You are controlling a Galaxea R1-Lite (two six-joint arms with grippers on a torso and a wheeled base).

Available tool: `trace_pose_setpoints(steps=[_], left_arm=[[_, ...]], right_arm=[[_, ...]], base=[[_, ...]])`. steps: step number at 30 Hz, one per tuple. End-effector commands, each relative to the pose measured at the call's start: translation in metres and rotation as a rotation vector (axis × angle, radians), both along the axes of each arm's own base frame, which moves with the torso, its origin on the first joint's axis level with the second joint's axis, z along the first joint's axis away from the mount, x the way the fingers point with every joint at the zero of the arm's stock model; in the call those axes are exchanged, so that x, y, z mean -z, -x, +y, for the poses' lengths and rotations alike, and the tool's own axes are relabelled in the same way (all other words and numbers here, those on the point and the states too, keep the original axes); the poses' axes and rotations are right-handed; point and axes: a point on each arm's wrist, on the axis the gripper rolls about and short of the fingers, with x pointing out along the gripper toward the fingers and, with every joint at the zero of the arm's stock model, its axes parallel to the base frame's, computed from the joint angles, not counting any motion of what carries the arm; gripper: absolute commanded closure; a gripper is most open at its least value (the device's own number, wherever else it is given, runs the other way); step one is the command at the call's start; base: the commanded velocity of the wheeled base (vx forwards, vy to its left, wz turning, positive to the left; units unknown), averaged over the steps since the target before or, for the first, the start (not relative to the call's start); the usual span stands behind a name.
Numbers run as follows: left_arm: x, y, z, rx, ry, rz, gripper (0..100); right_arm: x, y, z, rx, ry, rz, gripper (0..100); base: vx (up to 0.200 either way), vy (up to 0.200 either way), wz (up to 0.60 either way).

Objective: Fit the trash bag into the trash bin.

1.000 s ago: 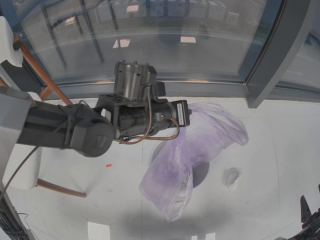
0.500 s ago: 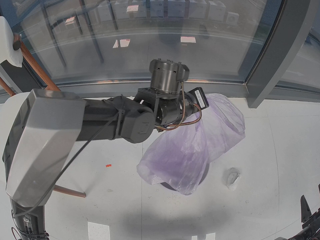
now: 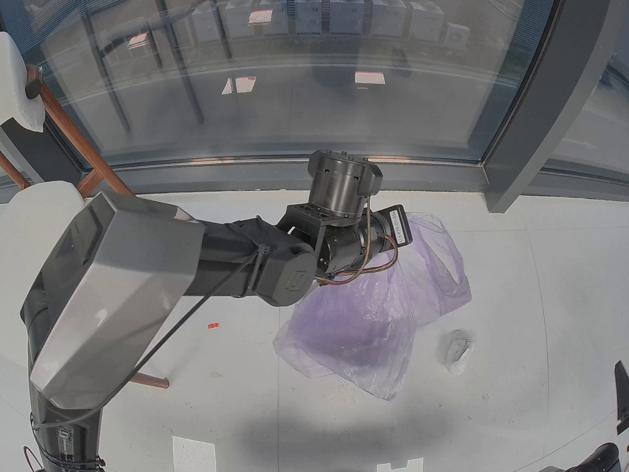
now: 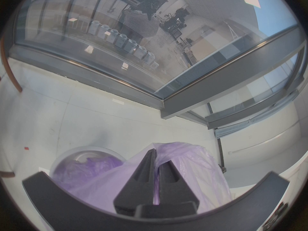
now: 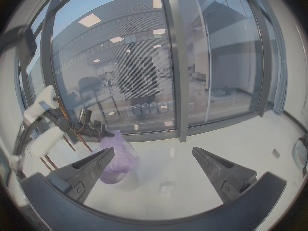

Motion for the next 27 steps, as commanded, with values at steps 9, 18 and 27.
trace_pose_setpoints(steps=[9,18,27], left_arm=[[-0.041,0.011,0.068,-0.051,-0.095,-0.105,100],[-0.046,0.028,0.094,-0.075,-0.12,-0.085,100],[-0.036,0.039,0.105,-0.079,-0.152,-0.043,100]], right_arm=[[-0.083,-0.205,0.056,-0.212,-0.483,0.591,0],[-0.02,-0.323,0.09,-0.224,-0.486,0.551,0],[0.032,-0.394,0.101,-0.167,-0.49,0.607,100]], base=[[0.0,0.0,0.0],[0.0,0.0,0.0],[0.0,0.0,0.0]])
